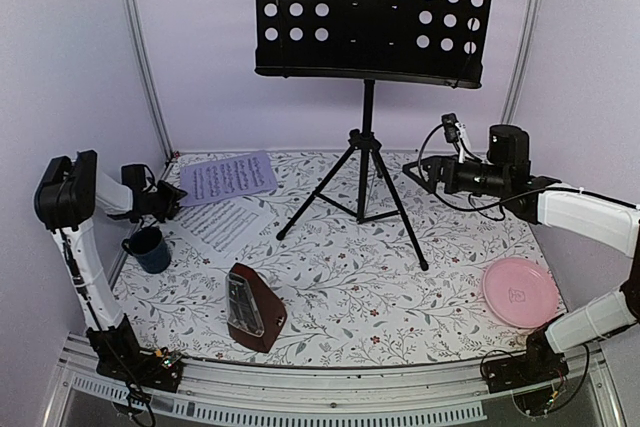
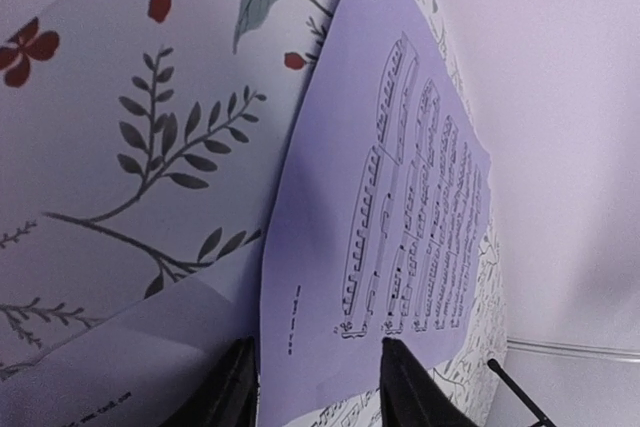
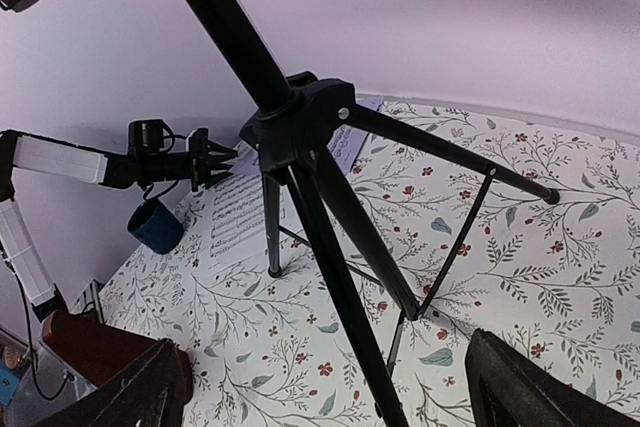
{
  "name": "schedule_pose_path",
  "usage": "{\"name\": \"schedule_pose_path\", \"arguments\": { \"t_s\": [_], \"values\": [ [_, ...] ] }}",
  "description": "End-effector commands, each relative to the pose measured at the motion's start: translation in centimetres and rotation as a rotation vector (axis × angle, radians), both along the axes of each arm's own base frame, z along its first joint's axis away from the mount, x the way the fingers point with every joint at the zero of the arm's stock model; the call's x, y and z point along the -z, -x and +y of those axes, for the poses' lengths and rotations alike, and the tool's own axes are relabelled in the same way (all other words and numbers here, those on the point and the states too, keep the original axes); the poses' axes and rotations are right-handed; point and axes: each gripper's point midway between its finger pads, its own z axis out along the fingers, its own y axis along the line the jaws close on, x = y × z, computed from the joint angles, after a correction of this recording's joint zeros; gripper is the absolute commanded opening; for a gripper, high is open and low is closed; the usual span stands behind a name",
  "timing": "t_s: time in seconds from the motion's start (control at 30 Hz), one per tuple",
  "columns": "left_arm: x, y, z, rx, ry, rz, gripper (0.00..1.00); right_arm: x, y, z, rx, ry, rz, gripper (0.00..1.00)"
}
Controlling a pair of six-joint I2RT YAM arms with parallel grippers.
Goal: Set up the instrument practice props
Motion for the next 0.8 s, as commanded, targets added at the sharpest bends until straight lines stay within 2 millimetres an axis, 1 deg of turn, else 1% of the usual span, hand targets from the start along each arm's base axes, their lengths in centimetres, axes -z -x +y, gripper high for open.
{"name": "schedule_pose_path", "arguments": {
  "t_s": [0.0,0.17,0.23,0.3,0.37,0.47,0.5,0.53,0.63,0.7,0.77],
  "values": [
    [1.7,0.2,-0.5,0.006,0.064,0.019,0.39,-1.4,-0.6,0.3,-0.01,-0.024,-0.023,0.99],
    [1.6,-0.3,-0.8,0.014,0.092,-0.011,0.24,-1.6,-0.6,0.5,-0.019,-0.028,-0.022,0.99],
    [1.3,-0.6,-0.8,0.021,0.089,-0.022,0.16,-1.7,-0.6,0.5,-0.022,-0.028,-0.023,0.99],
    [0.5,-0.7,-1.0,0.036,0.073,-0.046,0.08,-1.9,-0.6,0.6,-0.023,-0.03,-0.024,0.99],
    [-1.4,-1.0,-1.1,0.054,0.037,-0.084,0.01,-2.1,-0.4,0.5,-0.024,-0.035,-0.025,0.99],
    [-4.7,-1.4,-1.7,0.104,-0.045,-0.133,0.0,-2.5,-0.2,0.5,-0.028,-0.042,-0.028,0.99],
    [-6.7,-1.6,-2.0,0.123,-0.079,-0.166,0.0,-2.7,-0.1,0.5,-0.031,-0.046,-0.03,0.99],
    [-8.2,-1.7,-2.4,0.147,-0.112,-0.189,0.0,-2.9,0.0,0.6,-0.037,-0.048,-0.034,0.99],
    [-12.4,-1.5,-4.2,0.23,-0.221,-0.242,0.0,-3.6,0.4,0.7,-0.054,-0.056,-0.057,0.99],
    [-15.2,-1.0,-5.9,0.312,-0.325,-0.273,0.0,-4.1,0.4,0.5,-0.04,-0.057,-0.07,0.99],
    [-17.7,0.0,-7.4,0.369,-0.418,-0.295,0.0,-4.7,0.6,0.3,-0.032,-0.059,-0.086,0.99]
  ]
}}
